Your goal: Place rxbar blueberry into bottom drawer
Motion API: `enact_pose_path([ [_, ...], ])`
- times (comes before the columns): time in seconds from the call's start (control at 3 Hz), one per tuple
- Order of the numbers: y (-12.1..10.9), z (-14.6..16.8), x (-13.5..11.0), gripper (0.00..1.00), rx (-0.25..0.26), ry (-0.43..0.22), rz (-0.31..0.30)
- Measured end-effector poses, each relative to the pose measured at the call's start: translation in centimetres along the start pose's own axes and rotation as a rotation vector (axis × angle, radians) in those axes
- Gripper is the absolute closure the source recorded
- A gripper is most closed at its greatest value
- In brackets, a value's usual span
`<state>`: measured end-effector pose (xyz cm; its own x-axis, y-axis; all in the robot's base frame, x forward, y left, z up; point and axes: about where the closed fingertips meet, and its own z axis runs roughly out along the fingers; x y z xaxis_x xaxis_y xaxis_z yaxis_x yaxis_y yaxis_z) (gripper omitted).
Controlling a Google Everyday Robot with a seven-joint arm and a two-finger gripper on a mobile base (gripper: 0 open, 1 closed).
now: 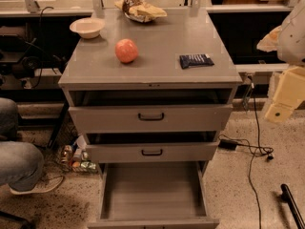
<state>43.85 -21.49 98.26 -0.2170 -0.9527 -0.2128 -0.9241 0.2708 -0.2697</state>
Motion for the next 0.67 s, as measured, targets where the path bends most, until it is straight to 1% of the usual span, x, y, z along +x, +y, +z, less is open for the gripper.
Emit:
enact_pose_path([
  [0.33,0.0,0.0,0.0,0.00,0.000,0.000,0.000],
  [0.67,-3.0,1.0,-0.2,0.00,0.012,-0.036,-0.013],
])
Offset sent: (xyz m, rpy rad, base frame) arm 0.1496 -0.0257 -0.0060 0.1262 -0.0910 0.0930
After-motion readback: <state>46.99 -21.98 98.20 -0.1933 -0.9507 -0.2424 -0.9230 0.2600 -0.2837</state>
